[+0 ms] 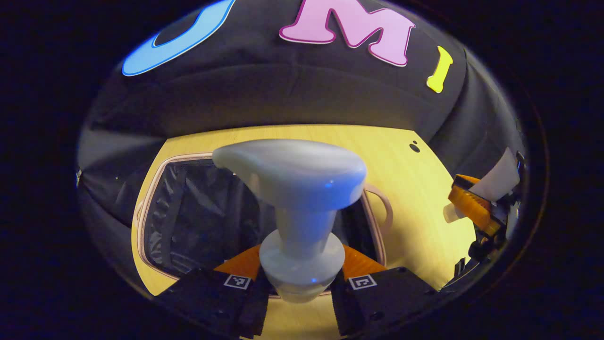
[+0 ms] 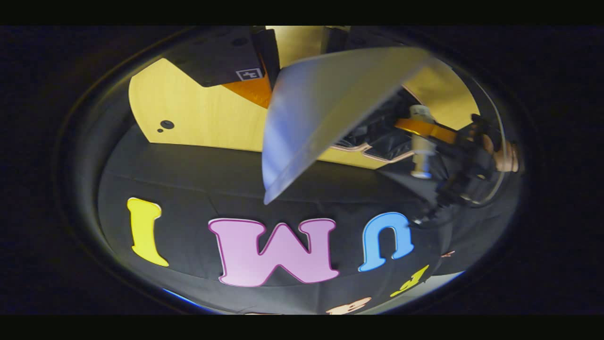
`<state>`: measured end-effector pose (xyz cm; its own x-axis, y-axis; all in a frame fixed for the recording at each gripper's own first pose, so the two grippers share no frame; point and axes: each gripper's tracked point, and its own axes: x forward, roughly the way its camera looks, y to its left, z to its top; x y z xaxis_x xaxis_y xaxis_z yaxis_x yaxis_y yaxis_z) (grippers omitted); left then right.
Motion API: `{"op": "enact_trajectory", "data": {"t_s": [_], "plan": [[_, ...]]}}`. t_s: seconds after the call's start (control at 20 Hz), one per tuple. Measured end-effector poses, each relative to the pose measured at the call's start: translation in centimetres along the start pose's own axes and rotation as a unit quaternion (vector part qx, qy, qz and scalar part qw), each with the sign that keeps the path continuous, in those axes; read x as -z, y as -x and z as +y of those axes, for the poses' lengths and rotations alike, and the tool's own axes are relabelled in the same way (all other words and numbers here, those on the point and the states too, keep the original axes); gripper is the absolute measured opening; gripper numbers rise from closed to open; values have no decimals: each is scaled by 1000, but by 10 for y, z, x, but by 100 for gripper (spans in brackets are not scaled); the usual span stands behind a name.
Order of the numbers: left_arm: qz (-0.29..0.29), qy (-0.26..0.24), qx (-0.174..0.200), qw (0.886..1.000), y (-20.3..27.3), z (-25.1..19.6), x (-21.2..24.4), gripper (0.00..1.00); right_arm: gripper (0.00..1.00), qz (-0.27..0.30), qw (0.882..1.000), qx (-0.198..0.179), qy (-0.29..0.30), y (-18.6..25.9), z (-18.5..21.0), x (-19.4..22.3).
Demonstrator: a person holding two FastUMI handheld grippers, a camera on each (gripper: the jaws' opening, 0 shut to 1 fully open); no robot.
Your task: First open the suitcase, pack the skin care products into it, and then close the suitcase.
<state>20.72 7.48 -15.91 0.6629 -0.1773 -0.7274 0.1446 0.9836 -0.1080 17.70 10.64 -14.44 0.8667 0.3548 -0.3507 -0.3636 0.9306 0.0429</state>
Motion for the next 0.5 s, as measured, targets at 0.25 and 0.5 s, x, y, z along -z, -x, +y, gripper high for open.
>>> {"op": "enact_trajectory", "data": {"t_s": [0.25,0.5], "plan": [[93,-10,-7,996,-52,0,18,56,45,4,1000,-28,-4,7,19,1],[148,-23,-32,988,-84,5,24,63,45,7,999,-36,-16,8,24,-4]]}}
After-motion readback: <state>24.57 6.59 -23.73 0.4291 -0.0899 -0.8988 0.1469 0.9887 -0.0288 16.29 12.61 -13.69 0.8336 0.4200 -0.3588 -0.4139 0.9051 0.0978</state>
